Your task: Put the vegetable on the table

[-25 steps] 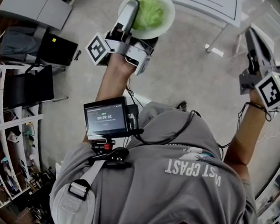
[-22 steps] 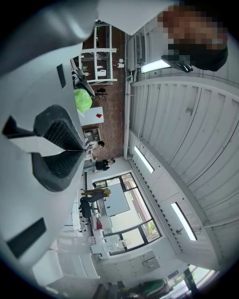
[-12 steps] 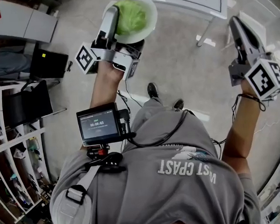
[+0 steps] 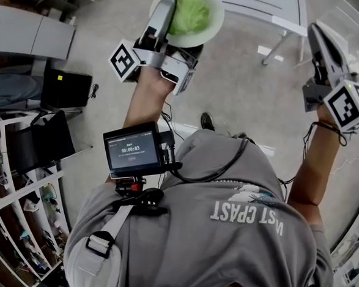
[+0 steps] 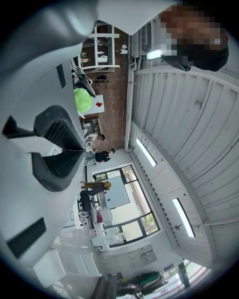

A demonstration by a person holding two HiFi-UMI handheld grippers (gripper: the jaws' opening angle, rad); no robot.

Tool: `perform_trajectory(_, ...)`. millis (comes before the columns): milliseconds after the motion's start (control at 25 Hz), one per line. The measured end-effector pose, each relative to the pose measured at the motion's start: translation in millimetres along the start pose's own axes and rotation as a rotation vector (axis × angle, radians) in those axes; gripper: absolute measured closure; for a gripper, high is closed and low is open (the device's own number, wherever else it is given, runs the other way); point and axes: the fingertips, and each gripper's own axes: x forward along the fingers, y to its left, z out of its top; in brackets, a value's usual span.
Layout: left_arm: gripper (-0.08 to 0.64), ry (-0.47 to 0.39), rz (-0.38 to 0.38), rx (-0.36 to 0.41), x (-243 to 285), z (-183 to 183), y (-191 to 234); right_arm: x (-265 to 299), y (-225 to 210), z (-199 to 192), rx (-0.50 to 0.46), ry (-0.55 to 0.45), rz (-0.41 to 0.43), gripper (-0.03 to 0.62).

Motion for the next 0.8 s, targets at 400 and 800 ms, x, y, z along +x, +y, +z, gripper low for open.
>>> perform_trajectory(400, 0.217, 0.023, 0.027, -0.008, 6, -7, 10, -3, -3, -12, 0.026, 0.017, -0.009, 0.586)
perform_trajectory(800, 0.218, 0.004, 0.026, -0.002, 5, -3, 7, -1, -7, -9, 0.034, 0.008, -0.001, 0.586)
